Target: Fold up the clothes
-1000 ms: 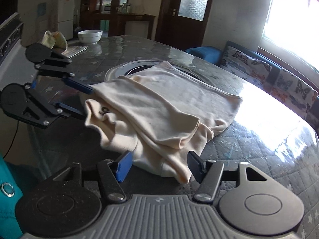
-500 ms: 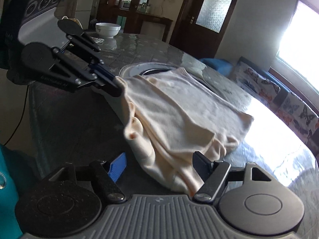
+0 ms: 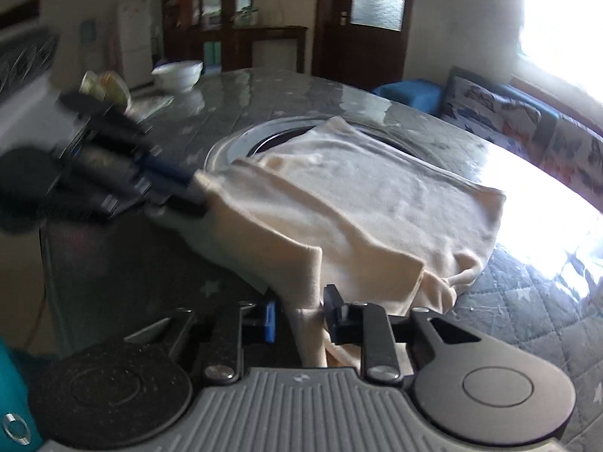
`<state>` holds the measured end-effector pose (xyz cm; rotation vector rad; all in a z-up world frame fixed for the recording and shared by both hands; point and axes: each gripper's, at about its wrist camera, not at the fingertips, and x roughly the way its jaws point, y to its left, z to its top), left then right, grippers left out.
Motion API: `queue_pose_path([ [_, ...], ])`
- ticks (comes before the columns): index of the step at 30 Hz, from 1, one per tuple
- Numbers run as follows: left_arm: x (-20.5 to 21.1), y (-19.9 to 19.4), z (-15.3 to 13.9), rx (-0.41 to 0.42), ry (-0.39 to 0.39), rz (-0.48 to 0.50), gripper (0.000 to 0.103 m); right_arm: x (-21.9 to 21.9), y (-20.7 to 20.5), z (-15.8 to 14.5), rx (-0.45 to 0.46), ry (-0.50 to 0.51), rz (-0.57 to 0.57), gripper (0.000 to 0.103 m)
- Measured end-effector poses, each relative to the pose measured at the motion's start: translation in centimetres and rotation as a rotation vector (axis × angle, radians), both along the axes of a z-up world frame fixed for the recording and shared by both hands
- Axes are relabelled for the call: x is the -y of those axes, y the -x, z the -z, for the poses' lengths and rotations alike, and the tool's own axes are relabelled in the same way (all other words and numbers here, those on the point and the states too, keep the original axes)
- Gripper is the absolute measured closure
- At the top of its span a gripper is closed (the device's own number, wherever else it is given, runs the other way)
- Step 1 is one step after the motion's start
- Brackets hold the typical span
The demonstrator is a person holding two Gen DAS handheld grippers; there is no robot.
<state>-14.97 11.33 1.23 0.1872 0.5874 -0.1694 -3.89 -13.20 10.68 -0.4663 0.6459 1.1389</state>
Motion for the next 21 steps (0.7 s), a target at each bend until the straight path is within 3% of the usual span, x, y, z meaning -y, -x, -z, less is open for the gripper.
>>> queue_pose_path([
  [2,0.2,0.7,0.3,0.001,-0.033,-0.001,0.069,0.0,-0.6,-0.4,-0.028,-0.016,0.015,0.083],
  [5,0.5,1.4,0.8,0.005,-0.092,-0.009,0.056,0.0,-0.8,-0.8,-0.033,-0.031,0.024,0.083],
  [12,0.5,1.4,2.2,0.005,-0.219,-0.008,0.057,-0.2,-1.1,-1.2,-0.029,-0.039,0.035,0.083],
  [14,0.5,1.5,2.6,0.007,-0.258,0.007,0.073,-0.1,-0.9,-1.2,-0.021,-0.043,0.040,0.086],
  [17,0.3,1.8,2.7,0.008,-0.262,0.020,0.089,0.2,-0.6,-1.1,-0.018,-0.061,0.040,0.091],
  [21,0.0,2.4,1.7,0.036,-0.220,0.015,0.095,0.6,0.0,-1.3,-0.009,-0.082,0.038,0.093],
])
